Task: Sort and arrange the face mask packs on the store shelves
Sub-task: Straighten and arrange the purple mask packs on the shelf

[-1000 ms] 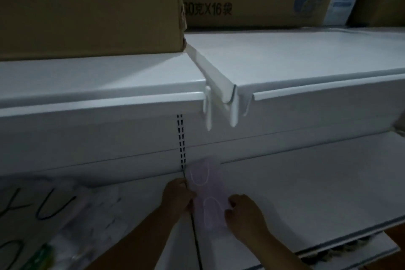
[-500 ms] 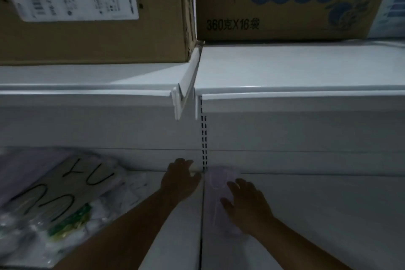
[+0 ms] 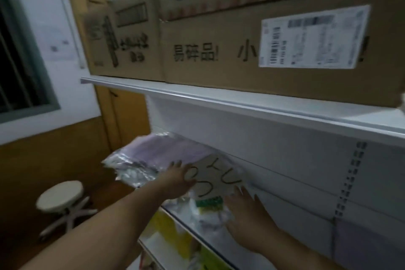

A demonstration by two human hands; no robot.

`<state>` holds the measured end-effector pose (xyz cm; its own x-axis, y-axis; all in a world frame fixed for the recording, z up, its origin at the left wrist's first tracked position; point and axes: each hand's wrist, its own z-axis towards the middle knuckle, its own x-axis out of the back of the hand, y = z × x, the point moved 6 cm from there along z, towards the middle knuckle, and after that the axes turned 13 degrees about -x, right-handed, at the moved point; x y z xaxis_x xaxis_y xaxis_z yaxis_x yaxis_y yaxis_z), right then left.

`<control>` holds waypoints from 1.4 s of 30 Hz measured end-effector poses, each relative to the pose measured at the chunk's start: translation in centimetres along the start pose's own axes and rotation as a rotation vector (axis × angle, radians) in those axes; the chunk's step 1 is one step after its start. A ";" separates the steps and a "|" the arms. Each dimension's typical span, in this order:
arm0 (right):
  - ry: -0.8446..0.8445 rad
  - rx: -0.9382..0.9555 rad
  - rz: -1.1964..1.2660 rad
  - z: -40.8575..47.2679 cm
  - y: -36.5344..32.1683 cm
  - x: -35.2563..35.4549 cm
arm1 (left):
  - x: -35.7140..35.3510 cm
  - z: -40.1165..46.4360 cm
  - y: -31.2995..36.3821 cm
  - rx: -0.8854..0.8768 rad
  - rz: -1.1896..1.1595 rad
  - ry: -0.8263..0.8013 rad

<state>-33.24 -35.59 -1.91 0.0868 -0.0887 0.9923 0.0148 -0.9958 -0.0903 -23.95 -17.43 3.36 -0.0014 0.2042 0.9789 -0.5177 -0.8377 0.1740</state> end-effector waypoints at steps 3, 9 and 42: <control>0.003 0.069 -0.015 1.4 -6.1 -0.1 | 1.5 -3.5 -5.8 0.060 -0.013 0.012; -0.005 0.106 0.047 4.6 -18.0 -1.3 | 3.6 -8.8 -17.0 0.125 -0.059 0.032; 0.036 0.013 0.286 30.2 -31.3 -0.8 | 5.6 5.5 -41.7 0.154 -0.134 -0.178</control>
<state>-3.72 -3.62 -2.46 0.0540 -0.3670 0.9287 0.0076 -0.9298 -0.3679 2.28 15.84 2.13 0.2159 0.2376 0.9471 -0.3670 -0.8791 0.3042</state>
